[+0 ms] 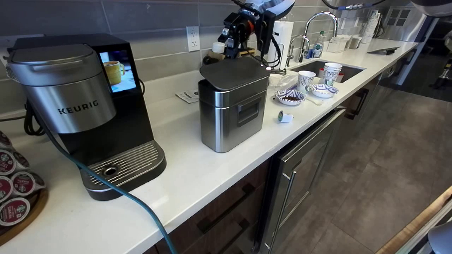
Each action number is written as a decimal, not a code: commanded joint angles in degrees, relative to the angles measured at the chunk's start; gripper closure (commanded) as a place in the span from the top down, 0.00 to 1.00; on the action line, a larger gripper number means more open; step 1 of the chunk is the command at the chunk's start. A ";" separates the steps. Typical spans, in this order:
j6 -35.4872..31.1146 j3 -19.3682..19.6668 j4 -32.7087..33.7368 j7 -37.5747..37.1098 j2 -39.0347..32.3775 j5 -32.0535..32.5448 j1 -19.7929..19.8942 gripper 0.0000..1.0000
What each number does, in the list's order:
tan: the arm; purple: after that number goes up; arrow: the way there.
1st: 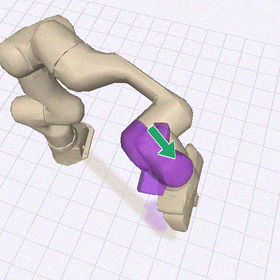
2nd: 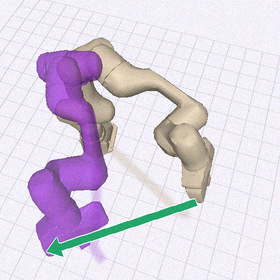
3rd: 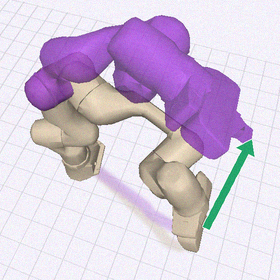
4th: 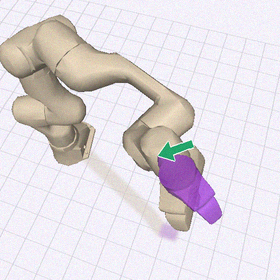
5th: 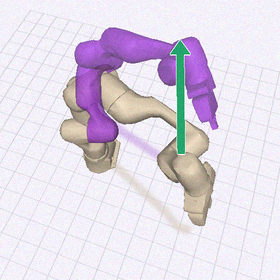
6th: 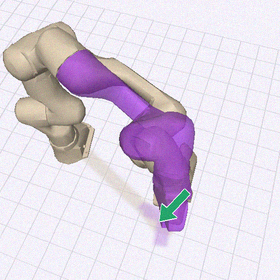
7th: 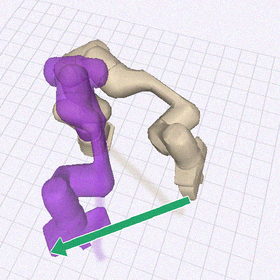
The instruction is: Open the silver bin, pick up the small white container and put it inside the silver bin
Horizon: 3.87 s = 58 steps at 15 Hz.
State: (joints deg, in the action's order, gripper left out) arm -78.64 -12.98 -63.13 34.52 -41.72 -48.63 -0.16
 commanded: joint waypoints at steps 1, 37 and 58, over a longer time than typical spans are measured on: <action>2.98 -0.19 1.49 -5.03 -0.28 -0.74 -0.75 1.00; -5.36 1.41 -24.96 -5.54 29.36 29.54 -6.56 1.00; -39.67 3.36 -49.37 -19.12 54.15 43.56 -7.99 1.00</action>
State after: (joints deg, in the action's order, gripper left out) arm -118.43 -10.81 -112.66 15.71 12.55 -5.47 -6.79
